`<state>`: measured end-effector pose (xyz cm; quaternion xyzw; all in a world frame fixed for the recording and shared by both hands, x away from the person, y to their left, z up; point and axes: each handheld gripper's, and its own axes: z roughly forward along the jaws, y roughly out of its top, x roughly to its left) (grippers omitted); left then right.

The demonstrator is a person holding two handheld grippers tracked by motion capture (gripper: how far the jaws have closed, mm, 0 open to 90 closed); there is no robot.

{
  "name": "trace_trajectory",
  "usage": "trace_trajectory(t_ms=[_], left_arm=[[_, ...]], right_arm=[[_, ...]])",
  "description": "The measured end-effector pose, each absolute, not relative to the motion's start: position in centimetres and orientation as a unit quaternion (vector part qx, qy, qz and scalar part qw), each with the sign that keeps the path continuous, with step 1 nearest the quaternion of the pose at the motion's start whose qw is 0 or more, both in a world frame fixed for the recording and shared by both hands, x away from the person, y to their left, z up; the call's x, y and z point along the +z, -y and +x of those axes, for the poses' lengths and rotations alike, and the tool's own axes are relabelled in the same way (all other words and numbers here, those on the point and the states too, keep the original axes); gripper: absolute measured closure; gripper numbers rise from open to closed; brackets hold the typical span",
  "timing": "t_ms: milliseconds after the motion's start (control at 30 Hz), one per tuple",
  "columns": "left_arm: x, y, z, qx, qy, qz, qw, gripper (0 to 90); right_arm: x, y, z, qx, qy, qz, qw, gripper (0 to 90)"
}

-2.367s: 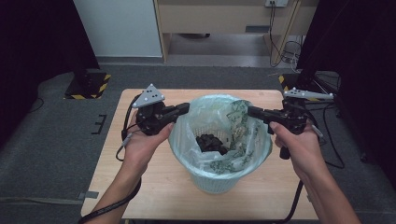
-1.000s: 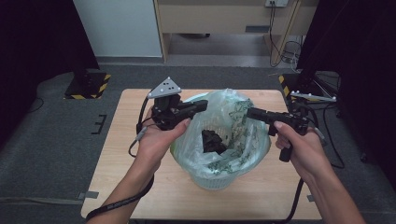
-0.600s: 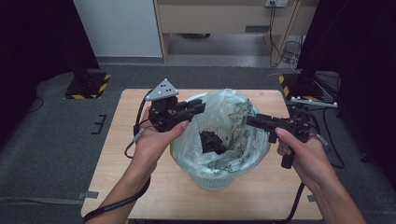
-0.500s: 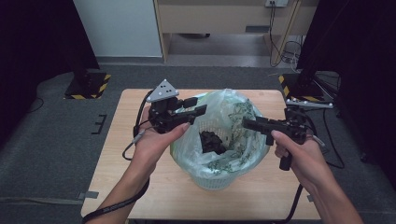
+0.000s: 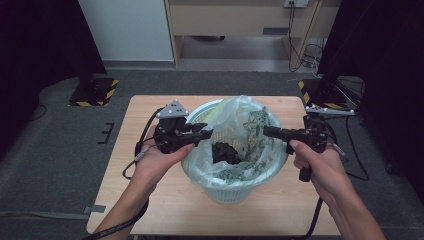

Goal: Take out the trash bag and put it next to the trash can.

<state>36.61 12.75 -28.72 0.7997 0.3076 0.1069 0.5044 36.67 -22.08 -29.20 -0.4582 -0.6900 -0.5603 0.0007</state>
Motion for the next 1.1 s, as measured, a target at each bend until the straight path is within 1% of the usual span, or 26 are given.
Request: trace_trajectory(t_ms=[67, 133, 167, 400, 567, 833, 933, 1033, 1100], left_arm=[[-29.0, -12.5, 36.6, 0.1, -0.303, 0.801, 0.507, 84.8], [-29.2, -12.2, 36.7, 0.095, -0.303, 0.8, 0.51, 88.8], [-29.2, -12.0, 36.7, 0.089, -0.304, 0.798, 0.512, 89.3], [-29.1, -11.2, 36.6, 0.077, -0.3, 0.795, 0.522, 89.8], [-28.5, -10.7, 36.3, 0.079, -0.295, 0.786, 0.537, 89.8], [-26.8, -9.9, 35.9, 0.07, -0.291, 0.765, 0.571, 89.8], [-26.5, -9.5, 36.2, 0.048, -0.295, 0.754, 0.585, 89.7], [-26.4, -9.2, 36.5, 0.049, -0.299, 0.753, 0.584, 89.1], [-26.5, -9.0, 36.8, 0.046, -0.302, 0.753, 0.583, 88.3]], right_arm=[[-29.0, 22.3, 36.8, -0.565, 0.686, -0.459, 0.003, 90.0], [-28.7, 22.4, 36.8, -0.566, 0.683, -0.461, 0.003, 90.0], [-28.5, 22.4, 36.9, -0.567, 0.682, -0.462, 0.002, 90.0], [-26.8, 21.9, 36.8, -0.589, 0.671, -0.451, 0.022, 90.0], [-25.6, 20.7, 36.2, -0.605, 0.668, -0.433, 0.024, 90.0], [-26.6, 18.6, 36.9, -0.598, 0.676, -0.428, 0.052, 90.0], [-26.9, 18.0, 37.0, -0.595, 0.678, -0.427, 0.06, 90.0], [-27.1, 17.5, 37.0, -0.594, 0.681, -0.424, 0.069, 89.8], [-27.3, 17.3, 36.9, -0.59, 0.684, -0.422, 0.075, 85.9]])
